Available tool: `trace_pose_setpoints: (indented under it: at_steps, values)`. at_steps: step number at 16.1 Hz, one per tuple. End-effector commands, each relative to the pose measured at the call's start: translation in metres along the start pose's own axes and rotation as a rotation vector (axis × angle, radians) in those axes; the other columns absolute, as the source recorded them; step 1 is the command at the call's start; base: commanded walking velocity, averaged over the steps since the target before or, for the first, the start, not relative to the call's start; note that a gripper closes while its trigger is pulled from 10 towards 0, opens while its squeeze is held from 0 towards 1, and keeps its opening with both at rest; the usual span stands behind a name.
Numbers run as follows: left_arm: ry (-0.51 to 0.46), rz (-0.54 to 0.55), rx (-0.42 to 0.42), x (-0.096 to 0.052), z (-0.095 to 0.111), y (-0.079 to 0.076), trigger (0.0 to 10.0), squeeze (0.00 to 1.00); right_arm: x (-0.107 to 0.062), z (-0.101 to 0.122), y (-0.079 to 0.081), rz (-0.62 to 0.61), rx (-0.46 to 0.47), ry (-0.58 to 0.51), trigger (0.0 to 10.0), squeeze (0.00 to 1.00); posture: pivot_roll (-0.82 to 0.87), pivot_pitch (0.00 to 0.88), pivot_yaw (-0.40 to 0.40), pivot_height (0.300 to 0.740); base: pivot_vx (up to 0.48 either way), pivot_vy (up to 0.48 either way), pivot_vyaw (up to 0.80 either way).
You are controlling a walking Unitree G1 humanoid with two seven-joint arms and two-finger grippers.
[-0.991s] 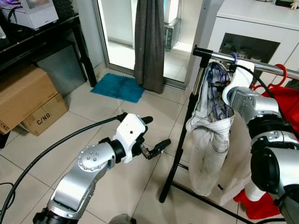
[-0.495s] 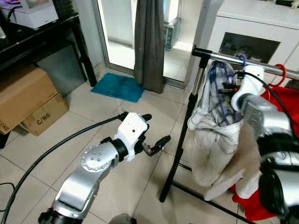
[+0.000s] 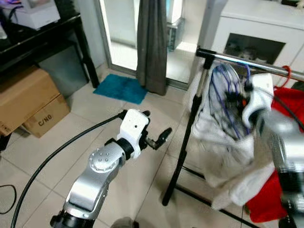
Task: Hang hanger
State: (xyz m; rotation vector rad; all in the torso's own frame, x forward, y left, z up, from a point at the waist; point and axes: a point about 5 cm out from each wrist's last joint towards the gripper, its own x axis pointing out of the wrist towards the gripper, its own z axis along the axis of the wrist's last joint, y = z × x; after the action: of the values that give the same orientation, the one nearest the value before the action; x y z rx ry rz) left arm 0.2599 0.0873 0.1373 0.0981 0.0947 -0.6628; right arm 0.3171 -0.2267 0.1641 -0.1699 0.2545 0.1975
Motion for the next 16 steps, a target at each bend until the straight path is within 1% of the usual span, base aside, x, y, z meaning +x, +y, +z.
trace_pose_setpoints:
  at_steps: [1, 4, 5, 6, 7, 9, 10, 11, 13, 14, 16]
  values:
    - [0.001, 0.036, -0.011, 0.000, -0.001, 0.004, 10.0, 0.19, -0.009, 0.007, 0.004, 0.004, -0.013, -0.030, 0.0, 0.00, 0.07, 0.018, 0.023, 0.740, 0.000, 0.000, 0.00]
    - [0.007, 0.061, -0.023, -0.001, -0.004, 0.005, 10.0, 0.19, -0.026, -0.011, 0.010, -0.027, 0.005, 0.009, 0.0, 0.00, 0.06, 0.022, 0.014, 0.740, 0.000, 0.000, 0.00]
    - [0.009, 0.064, -0.026, -0.001, -0.005, 0.005, 10.0, 0.19, -0.029, -0.014, 0.012, -0.035, 0.012, 0.012, 0.0, 0.00, 0.06, 0.022, 0.014, 0.740, 0.000, 0.000, 0.00]
    - [0.017, 0.070, -0.032, 0.000, -0.009, 0.004, 10.0, 0.18, -0.036, -0.021, 0.017, -0.062, 0.014, 0.022, 0.0, 0.00, 0.05, 0.022, 0.012, 0.740, 0.000, 0.000, 0.00]
    - [0.020, 0.072, -0.033, 0.001, -0.010, 0.004, 10.0, 0.19, -0.040, -0.026, 0.020, -0.081, 0.005, 0.028, 0.0, 0.00, 0.05, 0.023, 0.012, 0.740, 0.000, 0.000, 0.00]
    - [0.022, 0.073, -0.034, 0.001, -0.011, 0.003, 10.0, 0.18, -0.045, -0.033, 0.023, -0.117, 0.010, 0.048, 0.0, 0.00, 0.04, 0.025, 0.011, 0.740, 0.000, 0.000, 0.00]
    - [0.024, 0.072, -0.034, 0.000, -0.011, 0.003, 10.0, 0.18, -0.049, -0.040, 0.026, -0.143, -0.009, 0.057, 0.0, 0.00, 0.04, 0.031, 0.012, 0.740, 0.000, 0.000, 0.00]
    - [0.026, 0.071, -0.034, 0.000, -0.011, 0.003, 10.0, 0.18, -0.051, -0.044, 0.029, -0.141, 0.004, 0.061, 0.0, 0.00, 0.04, 0.033, 0.014, 0.740, 0.000, 0.000, 0.00]
    - [0.026, 0.070, -0.034, 0.000, -0.011, 0.003, 10.0, 0.17, -0.054, -0.045, 0.032, -0.134, 0.028, 0.050, 0.0, 0.00, 0.03, 0.036, 0.020, 0.740, 0.000, 0.000, 0.00]
    - [0.025, 0.068, -0.035, 0.001, -0.011, 0.004, 10.0, 0.17, -0.055, -0.045, 0.032, -0.135, 0.052, 0.038, 0.0, 0.00, 0.03, 0.036, 0.022, 0.740, -0.262, 0.000, 0.00]
    - [0.028, 0.065, -0.036, 0.002, -0.012, 0.004, 10.0, 0.16, -0.057, -0.047, 0.032, -0.142, 0.062, 0.037, 0.0, 0.00, 0.03, 0.040, 0.029, 0.740, -0.274, 0.000, 0.00]
